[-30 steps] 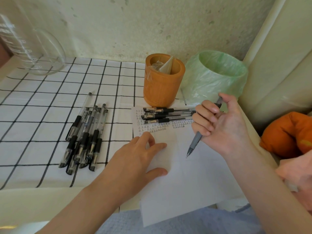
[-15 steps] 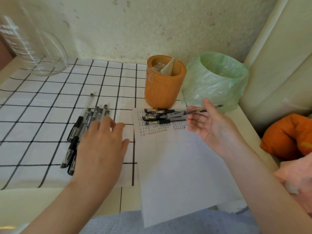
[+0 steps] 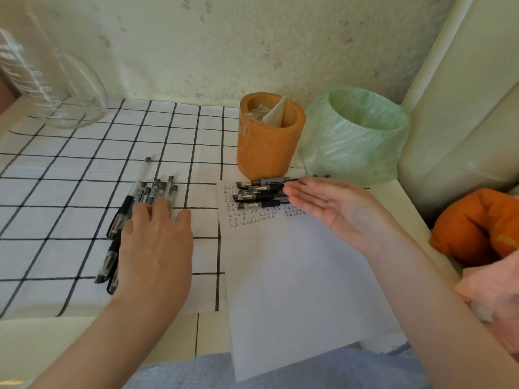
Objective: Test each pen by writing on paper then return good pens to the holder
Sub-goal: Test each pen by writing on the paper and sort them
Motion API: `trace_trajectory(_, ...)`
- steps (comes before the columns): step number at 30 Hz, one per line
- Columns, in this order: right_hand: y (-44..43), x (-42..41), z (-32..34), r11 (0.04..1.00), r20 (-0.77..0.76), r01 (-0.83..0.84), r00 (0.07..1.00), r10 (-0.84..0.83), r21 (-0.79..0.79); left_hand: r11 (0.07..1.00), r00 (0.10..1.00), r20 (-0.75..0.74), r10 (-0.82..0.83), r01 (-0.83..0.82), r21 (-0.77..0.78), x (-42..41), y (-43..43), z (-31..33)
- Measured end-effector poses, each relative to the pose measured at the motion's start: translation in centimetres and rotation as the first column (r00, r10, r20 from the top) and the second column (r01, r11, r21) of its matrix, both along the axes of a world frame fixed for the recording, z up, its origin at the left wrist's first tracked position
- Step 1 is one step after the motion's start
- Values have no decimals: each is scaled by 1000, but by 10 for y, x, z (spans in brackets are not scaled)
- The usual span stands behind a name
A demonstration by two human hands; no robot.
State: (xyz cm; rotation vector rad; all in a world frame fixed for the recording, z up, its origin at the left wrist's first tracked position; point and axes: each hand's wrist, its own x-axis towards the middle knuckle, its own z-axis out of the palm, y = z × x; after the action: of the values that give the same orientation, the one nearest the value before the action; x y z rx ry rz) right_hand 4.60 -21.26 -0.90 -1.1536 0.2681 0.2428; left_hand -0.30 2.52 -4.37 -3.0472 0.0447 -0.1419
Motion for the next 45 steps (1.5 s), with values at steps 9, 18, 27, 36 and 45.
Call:
trace_trajectory(9,-1,-13,6,963,41,-153,985,165,-220,994,996,-39,84,-81,77,8,-1,9)
trace_trajectory(18,10,-16,5,942,30,-184,979,200,-281,858,978,188,-94,175,-483,7,-12,14)
trace_trajectory(27,38,-28,0,910,214,-189,935,282,-370,516,939,172,-298,310,-798,-7,-41,16)
trace_trajectory(36,27,-27,2,937,265,-32,955,131,-347,541,949,144,-281,281,-793,-11,-43,17)
trace_trajectory(45,32,-32,4,894,233,-219,916,326,-392,542,948,108,-299,262,-799,-13,-44,22)
